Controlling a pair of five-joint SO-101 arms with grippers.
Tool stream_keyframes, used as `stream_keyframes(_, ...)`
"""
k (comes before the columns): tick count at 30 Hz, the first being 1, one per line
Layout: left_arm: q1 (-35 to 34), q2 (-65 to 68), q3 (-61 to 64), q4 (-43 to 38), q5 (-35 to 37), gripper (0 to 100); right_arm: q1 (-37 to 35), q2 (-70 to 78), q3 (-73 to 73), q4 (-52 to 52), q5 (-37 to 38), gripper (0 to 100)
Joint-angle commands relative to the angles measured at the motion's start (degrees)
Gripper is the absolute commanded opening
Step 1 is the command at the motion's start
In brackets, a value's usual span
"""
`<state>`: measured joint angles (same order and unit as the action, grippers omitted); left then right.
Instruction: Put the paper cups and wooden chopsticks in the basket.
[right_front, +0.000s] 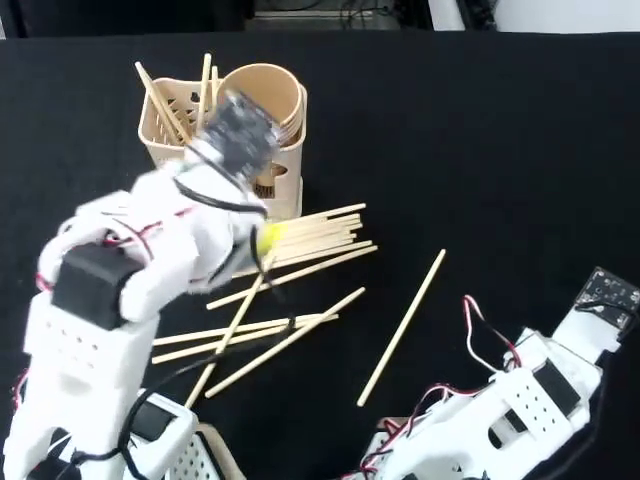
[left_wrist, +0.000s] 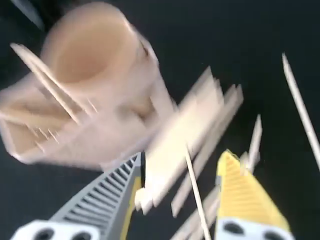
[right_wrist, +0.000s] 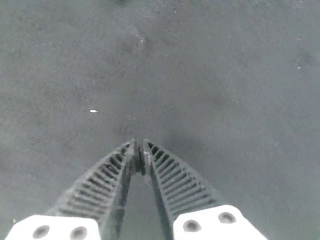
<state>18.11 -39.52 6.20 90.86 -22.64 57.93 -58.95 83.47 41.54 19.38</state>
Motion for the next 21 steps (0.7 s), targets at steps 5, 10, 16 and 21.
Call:
stream_keyframes(5,0.7,0.0,22.1,2.2,-6.9,22,-1.1,-0.7,-13.8,14.8,6.3,1.5)
stream_keyframes(10,-3.3,0.6,37.2,-11.9,-5.6,22,-4.4,-0.9,-15.9,19.1,6.2,1.5)
stream_keyframes(16,-8.2,0.6,51.3,-29.4,-5.7,22,-5.4,-0.9,-12.9,18.5,6.2,1.5)
stream_keyframes(21,-6.3,0.6,53.0,-34.7,-2.9,22,-5.4,-0.9,-12.4,18.5,6.2,1.5)
